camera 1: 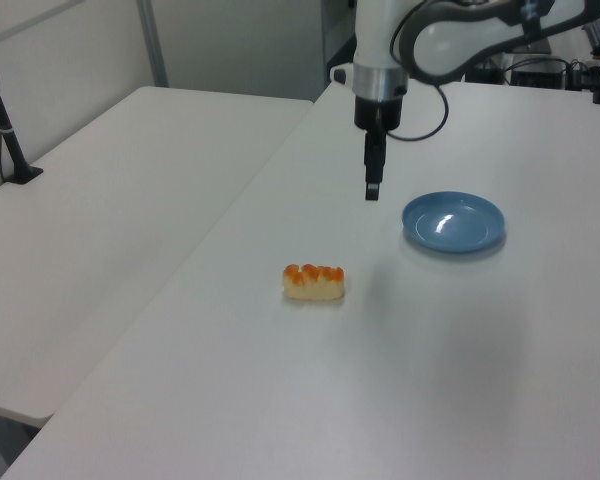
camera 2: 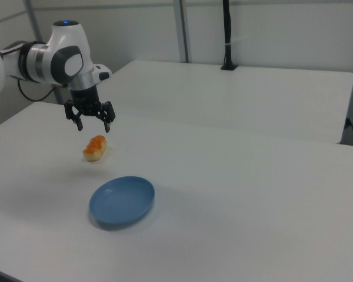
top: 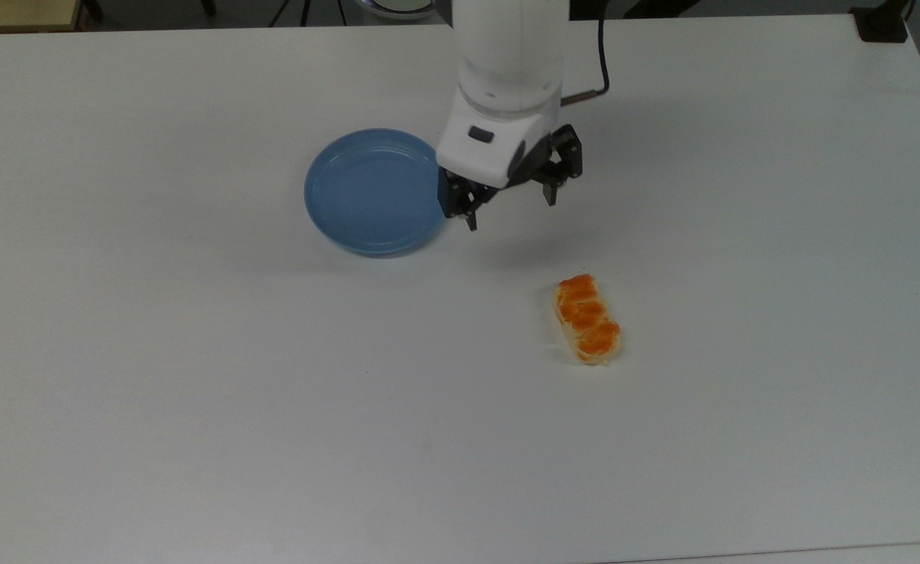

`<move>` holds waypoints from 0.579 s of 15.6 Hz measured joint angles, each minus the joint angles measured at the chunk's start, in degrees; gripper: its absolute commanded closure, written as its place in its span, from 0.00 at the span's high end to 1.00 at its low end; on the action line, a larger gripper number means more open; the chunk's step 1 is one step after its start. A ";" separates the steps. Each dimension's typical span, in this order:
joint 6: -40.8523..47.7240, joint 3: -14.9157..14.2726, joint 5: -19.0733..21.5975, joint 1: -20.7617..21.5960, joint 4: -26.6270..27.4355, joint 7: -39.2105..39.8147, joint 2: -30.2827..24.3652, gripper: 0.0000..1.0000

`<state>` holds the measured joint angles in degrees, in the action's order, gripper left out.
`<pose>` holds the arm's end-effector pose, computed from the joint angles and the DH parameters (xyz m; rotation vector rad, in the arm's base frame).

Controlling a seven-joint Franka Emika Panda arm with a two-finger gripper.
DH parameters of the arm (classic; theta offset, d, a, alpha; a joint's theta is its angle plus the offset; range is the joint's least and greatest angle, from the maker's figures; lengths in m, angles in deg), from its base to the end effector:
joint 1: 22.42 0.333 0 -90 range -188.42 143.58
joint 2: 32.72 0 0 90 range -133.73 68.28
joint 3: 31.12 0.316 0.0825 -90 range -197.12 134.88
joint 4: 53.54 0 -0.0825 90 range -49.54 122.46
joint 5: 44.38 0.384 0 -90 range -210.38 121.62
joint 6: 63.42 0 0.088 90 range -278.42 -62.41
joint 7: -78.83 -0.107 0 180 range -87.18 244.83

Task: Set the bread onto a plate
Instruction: 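Move the open gripper past the plate toward the glazed bread roll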

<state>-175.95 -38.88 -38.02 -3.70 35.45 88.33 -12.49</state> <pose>0.6544 0.1454 0.4526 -3.0409 -0.5022 -0.0934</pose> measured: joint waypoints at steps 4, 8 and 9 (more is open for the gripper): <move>-4.22 -0.03 0.00 2.36 -0.50 -2.61 3.70 1.00; -8.09 -0.08 0.00 4.20 -2.01 -5.57 7.79 1.00; -8.97 -0.15 0.00 4.37 -2.74 -6.35 8.91 1.00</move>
<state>-184.92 -39.03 -38.01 0.67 32.70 81.98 -3.58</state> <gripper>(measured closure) 0.000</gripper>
